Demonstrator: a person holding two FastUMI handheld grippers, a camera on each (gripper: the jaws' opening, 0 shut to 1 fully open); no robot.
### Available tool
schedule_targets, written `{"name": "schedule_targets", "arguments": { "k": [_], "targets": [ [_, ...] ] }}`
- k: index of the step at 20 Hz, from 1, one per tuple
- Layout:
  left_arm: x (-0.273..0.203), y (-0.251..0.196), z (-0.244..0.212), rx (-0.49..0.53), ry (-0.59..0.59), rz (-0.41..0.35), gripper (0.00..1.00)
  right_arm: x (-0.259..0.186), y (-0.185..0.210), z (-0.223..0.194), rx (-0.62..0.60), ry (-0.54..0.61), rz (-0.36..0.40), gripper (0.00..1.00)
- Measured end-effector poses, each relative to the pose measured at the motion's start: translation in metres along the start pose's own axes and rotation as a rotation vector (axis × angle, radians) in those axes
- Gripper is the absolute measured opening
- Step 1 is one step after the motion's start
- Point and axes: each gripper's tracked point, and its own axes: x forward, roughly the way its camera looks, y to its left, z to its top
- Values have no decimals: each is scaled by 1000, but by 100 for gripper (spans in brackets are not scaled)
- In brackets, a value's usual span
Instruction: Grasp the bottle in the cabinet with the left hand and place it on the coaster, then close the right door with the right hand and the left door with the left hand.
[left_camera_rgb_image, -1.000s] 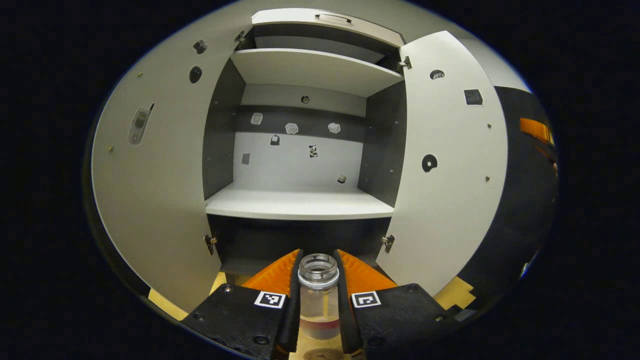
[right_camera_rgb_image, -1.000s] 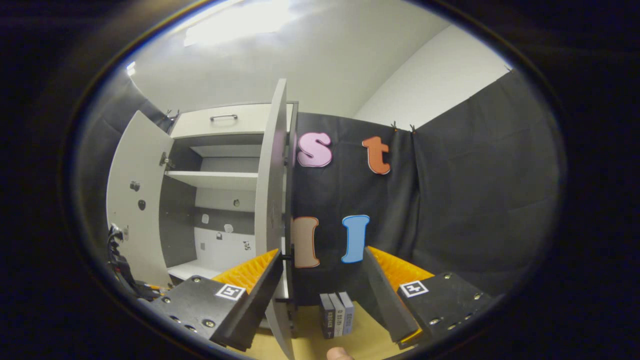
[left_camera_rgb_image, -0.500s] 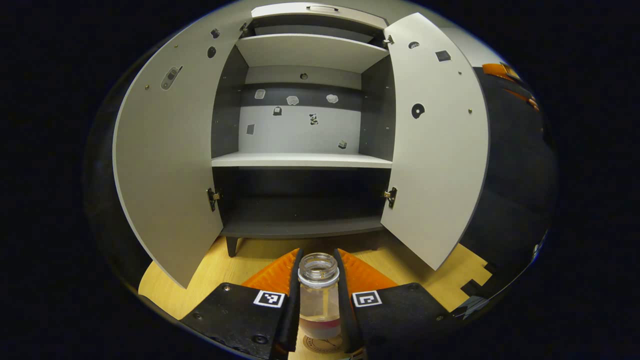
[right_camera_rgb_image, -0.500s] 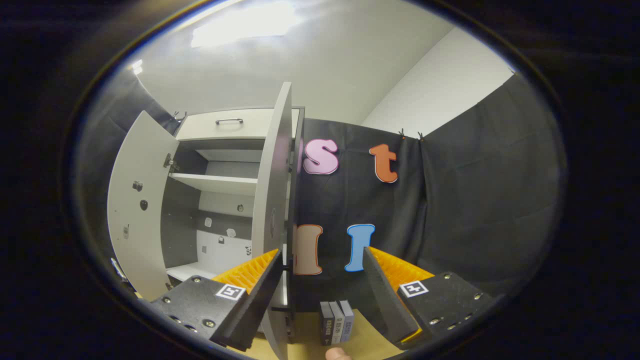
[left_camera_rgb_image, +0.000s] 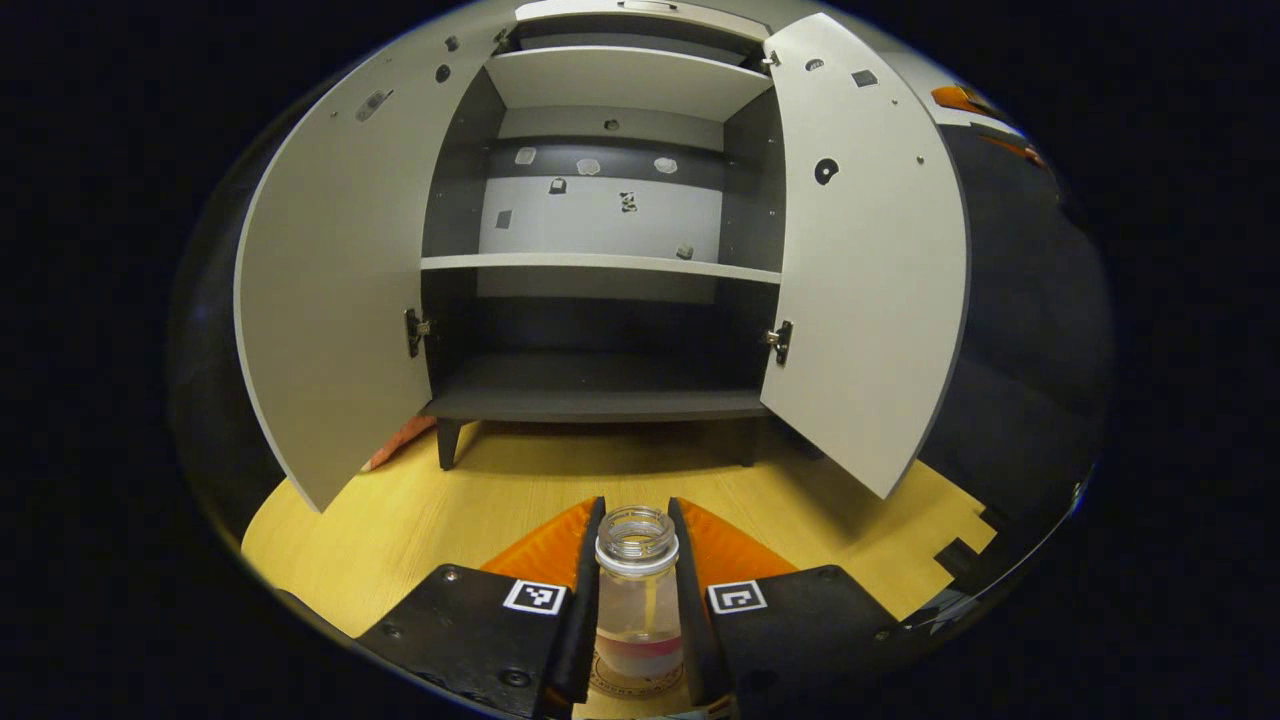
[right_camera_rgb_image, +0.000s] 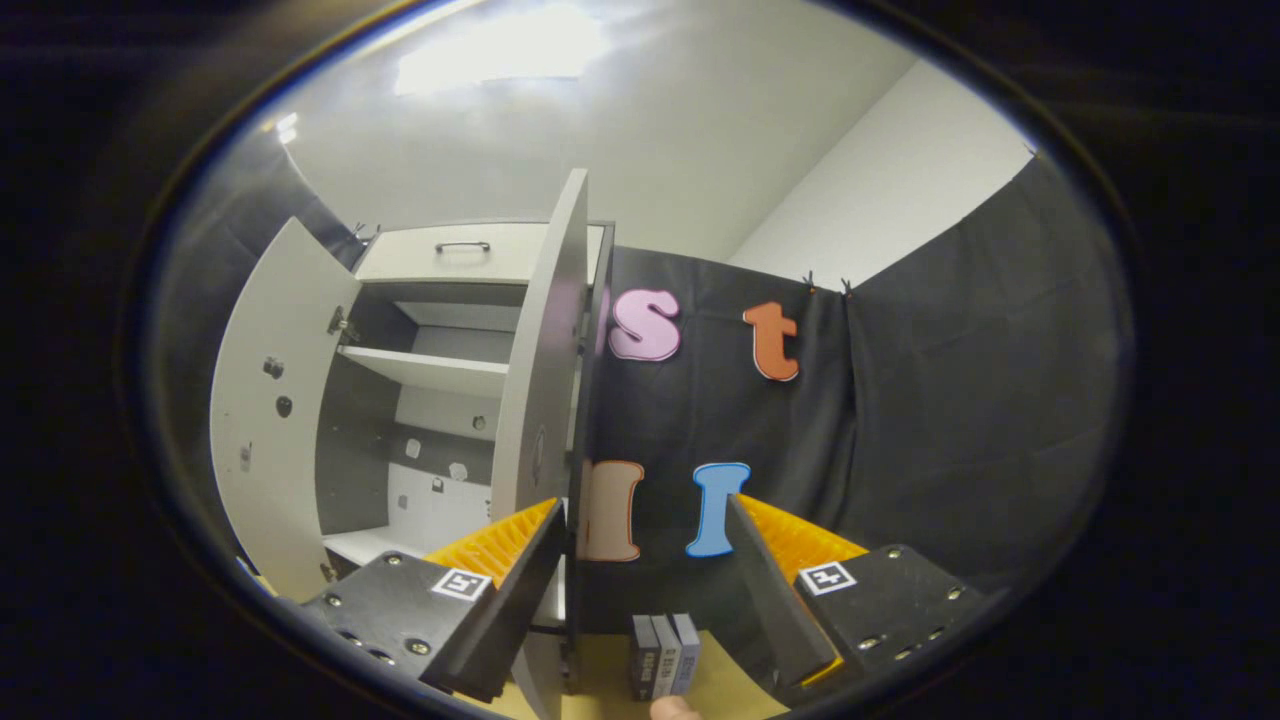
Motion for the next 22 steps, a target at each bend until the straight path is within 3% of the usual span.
{"name": "schedule_targets", "arguments": {
  "k": [3,9,13,14,21,22],
  "targets": [
    [-1,2,-17,14,33,8,38,2,3,-1,1,6,8,96],
    [-2,0,-14,21,-10,3,39,1,11,-1,10,10,15,96],
    [-3,-4,-18,39,11,9,48,-1,14,-3,7,19,22,96],
    [-3,-7,-17,39,10,9,54,-2,14,-3,4,20,23,96],
    [-11,-10,-5,47,-3,8,55,-6,17,-7,-1,34,27,96],
    [-15,-12,-1,47,-11,9,63,-6,16,-8,0,35,28,96]
  ]
}}
